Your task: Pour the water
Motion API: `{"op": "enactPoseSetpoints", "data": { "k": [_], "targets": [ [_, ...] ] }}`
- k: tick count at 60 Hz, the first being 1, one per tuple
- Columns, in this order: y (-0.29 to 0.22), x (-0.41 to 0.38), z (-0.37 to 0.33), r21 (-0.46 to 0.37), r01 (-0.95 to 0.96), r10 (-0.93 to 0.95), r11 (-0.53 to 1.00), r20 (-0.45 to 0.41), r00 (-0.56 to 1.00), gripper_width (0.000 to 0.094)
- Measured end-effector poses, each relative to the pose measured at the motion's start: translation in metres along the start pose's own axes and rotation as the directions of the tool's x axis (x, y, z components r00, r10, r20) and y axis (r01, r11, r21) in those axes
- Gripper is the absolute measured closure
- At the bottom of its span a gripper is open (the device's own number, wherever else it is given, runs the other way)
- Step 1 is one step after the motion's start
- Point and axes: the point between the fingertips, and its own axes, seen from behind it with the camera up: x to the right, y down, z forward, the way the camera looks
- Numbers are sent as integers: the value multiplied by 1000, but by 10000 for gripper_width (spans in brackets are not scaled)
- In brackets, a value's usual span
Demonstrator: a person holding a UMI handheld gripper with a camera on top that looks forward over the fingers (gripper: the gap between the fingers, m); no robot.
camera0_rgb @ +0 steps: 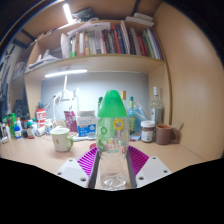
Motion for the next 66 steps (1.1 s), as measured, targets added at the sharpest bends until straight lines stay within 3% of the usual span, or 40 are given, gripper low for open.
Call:
{"op": "enactPoseSetpoints", "data": {
  "k": [9, 17, 25, 30, 35, 41, 47, 52, 57, 66],
  "targets": [
    [-2, -4, 10, 45, 7, -6, 999, -8, 1000, 547],
    [-11, -13, 20, 60, 78, -78, 995, 0, 997, 567],
    [-75, -18, 47, 138, 422, -418, 896, -61, 906, 569],
    [-124, -36, 73, 178, 681, -667, 710, -141, 732, 570],
    [-152, -63, 102, 157, 898, -874, 411, -211, 437, 568],
    [-153, -93, 139, 117, 992, -972, 55, -220, 80, 570],
    [-149, -125, 160, 106, 933, -914, -343, -266, -305, 570],
    [-149, -150, 172, 85, 805, -775, -587, -345, -529, 571],
    [-146, -164, 174, 79, 699, -674, -711, -360, -645, 569],
    [-138, -180, 183, 72, 599, -579, -798, -371, -726, 569]
  ]
}}
